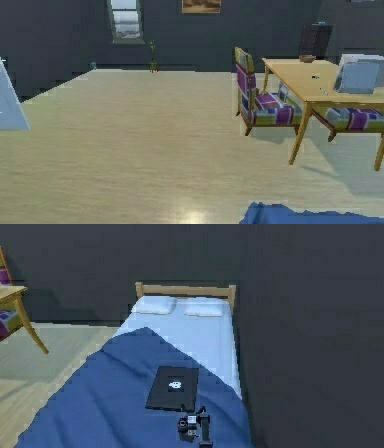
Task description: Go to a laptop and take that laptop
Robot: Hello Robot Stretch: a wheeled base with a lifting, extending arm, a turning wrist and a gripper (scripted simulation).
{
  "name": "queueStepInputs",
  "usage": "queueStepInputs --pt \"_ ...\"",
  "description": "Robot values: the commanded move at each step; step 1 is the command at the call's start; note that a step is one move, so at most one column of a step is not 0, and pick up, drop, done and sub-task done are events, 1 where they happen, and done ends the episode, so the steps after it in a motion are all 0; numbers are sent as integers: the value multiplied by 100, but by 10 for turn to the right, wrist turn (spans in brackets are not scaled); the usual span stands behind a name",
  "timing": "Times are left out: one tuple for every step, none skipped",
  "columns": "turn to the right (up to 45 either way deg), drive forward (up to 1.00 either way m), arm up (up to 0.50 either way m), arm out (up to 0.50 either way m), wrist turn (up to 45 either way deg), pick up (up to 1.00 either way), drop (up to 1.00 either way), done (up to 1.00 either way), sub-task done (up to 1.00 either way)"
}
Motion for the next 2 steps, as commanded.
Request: queueStepInputs --pt "0 0 10 0 0 0 0 0 0" --pt "0 0 0 0 0 0 0 100 0"
